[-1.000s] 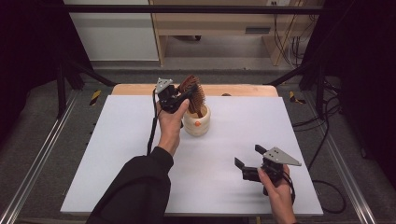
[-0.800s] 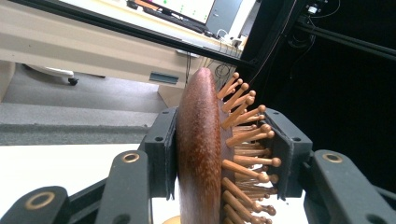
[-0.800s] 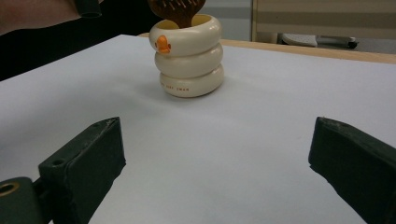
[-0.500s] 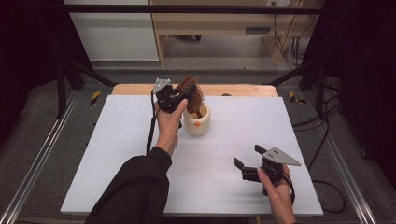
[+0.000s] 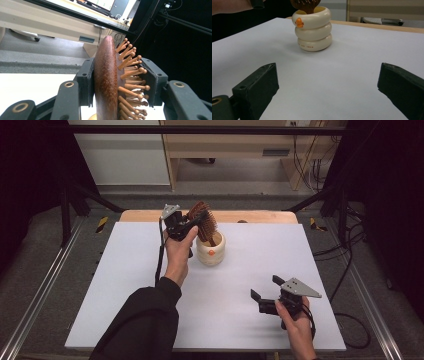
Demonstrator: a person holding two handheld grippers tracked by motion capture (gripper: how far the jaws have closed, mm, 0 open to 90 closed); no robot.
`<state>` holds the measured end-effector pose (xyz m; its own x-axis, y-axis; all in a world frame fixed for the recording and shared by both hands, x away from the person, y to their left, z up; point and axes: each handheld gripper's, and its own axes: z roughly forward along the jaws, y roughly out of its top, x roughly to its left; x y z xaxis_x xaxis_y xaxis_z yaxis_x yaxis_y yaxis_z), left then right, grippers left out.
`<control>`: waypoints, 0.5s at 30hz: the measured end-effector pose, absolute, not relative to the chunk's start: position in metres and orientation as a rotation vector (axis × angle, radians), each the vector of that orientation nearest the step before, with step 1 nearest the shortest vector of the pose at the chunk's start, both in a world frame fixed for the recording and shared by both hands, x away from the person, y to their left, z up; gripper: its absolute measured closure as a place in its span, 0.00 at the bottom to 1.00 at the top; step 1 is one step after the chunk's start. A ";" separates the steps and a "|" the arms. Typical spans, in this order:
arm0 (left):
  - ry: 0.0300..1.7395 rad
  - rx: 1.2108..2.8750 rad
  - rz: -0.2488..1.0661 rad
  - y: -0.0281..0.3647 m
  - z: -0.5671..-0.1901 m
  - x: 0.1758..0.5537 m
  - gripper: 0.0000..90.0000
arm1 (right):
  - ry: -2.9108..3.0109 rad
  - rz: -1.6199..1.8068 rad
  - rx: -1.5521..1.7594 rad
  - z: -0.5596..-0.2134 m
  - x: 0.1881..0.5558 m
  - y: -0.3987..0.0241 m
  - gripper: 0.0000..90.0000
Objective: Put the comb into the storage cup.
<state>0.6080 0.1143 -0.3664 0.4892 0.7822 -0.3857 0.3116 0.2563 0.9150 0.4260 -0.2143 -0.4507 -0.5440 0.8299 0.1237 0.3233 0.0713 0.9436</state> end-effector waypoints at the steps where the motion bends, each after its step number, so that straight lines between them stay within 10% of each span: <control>1: 1.076 1.323 0.417 0.115 -0.367 0.608 0.56 | 1.904 1.482 1.140 -0.451 0.426 -0.214 0.04; 15: 1.089 1.310 0.405 0.120 -0.370 0.608 0.56 | 1.911 1.475 1.134 -0.451 0.426 -0.213 0.04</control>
<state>0.6083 0.1204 -0.3696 0.4809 0.7763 -0.4076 0.3210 0.2767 0.9058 0.4261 -0.2128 -0.4511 -0.5477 0.8285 0.1169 0.3231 0.0806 0.9429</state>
